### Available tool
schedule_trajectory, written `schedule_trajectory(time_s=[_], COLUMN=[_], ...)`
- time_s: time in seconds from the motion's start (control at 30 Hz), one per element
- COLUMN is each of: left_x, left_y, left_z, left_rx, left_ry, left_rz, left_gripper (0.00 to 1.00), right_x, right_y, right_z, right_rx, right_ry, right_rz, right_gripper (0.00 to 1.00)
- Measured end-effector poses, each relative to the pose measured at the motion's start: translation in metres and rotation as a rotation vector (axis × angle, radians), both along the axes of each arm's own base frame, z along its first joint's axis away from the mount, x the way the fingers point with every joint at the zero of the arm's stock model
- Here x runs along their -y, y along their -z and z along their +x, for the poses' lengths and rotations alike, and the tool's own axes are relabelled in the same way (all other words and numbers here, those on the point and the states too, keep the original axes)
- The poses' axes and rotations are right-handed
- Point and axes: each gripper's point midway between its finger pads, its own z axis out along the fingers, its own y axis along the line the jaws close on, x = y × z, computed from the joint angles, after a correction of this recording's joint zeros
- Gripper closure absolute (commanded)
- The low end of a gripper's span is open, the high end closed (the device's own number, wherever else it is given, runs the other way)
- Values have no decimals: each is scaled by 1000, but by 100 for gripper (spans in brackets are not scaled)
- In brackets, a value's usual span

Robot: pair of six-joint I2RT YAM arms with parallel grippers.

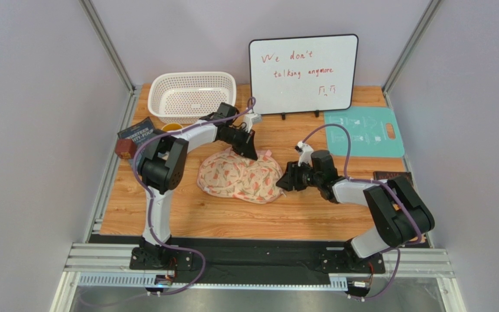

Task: Unzip the laundry bag and remove the bra
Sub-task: Unzip the laundry bag at the center of the board.

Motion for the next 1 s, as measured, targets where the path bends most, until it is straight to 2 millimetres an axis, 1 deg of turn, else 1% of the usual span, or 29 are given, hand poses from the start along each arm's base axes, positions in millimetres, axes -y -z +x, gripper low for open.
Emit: schedule_trajectory(time_s=[0.33,0.4,0.6,0.73,0.9,1.0], left_x=[-11,-11,-10,-10,-11,-11], left_y=[8,8,8,12,15,15], left_z=[6,6,7,7,7,7], left_rx=[-18,-19,-19,-25,-31,-31], left_ry=[-32,-34,-37,-37,-37,-37], left_rz=[27,27,25,27,30,29], left_gripper=[100,100,100,100,100,100], right_x=[-11,-13,-18,-19,-15,-14], right_y=[1,1,1,2,2,2], right_z=[-21,-23,-28,-36,-47,-49], right_rx=[8,6,-5,-9,-13,-16], right_ry=[-16,-21,-42,-54,-53,-53], right_rz=[130,147,173,182,187,189], right_gripper=[53,55,55,56,55,55])
